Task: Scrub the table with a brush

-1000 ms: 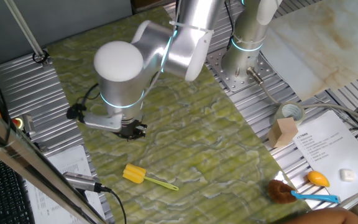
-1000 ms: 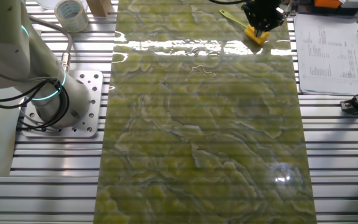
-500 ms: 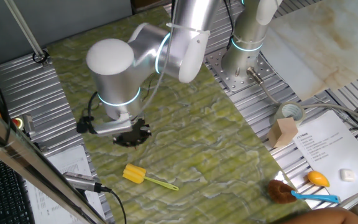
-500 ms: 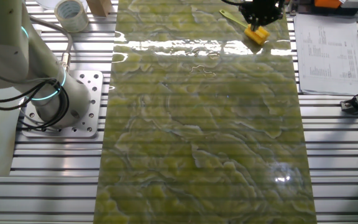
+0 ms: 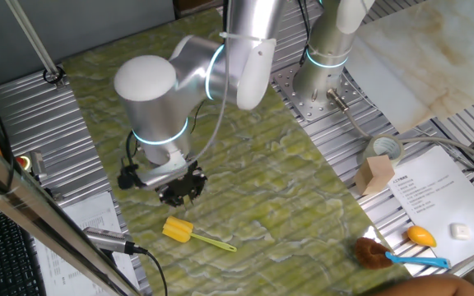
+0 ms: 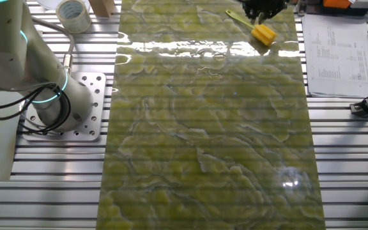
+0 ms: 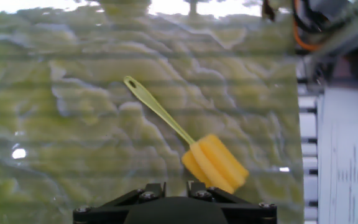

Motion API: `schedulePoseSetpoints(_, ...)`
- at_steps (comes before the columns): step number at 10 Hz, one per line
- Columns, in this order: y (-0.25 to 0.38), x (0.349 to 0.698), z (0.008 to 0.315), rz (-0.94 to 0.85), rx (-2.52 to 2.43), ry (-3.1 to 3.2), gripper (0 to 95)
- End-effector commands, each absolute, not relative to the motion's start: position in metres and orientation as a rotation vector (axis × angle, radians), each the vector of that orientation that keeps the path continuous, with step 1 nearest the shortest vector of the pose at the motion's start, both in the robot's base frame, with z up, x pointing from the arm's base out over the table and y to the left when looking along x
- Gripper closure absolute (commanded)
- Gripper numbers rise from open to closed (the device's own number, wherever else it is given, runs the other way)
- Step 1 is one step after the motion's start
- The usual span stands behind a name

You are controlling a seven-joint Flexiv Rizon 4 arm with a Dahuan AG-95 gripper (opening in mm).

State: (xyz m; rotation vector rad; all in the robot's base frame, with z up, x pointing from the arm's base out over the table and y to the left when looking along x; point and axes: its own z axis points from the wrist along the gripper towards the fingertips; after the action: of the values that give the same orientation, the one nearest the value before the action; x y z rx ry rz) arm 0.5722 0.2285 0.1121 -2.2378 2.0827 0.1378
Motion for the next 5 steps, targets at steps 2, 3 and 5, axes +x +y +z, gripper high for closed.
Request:
schedulePoseSetpoints(2, 0.231, 0.571, 0.112, 0.113, -2.431, 1.865, 76.0)
schedulePoseSetpoints(3, 0.236, 0.571, 0.111, 0.124, -2.445, 1.838, 76.0)
schedulePoseSetpoints(5, 0.254, 0.567, 0.105, 0.131, -2.427, 1.851, 76.0)
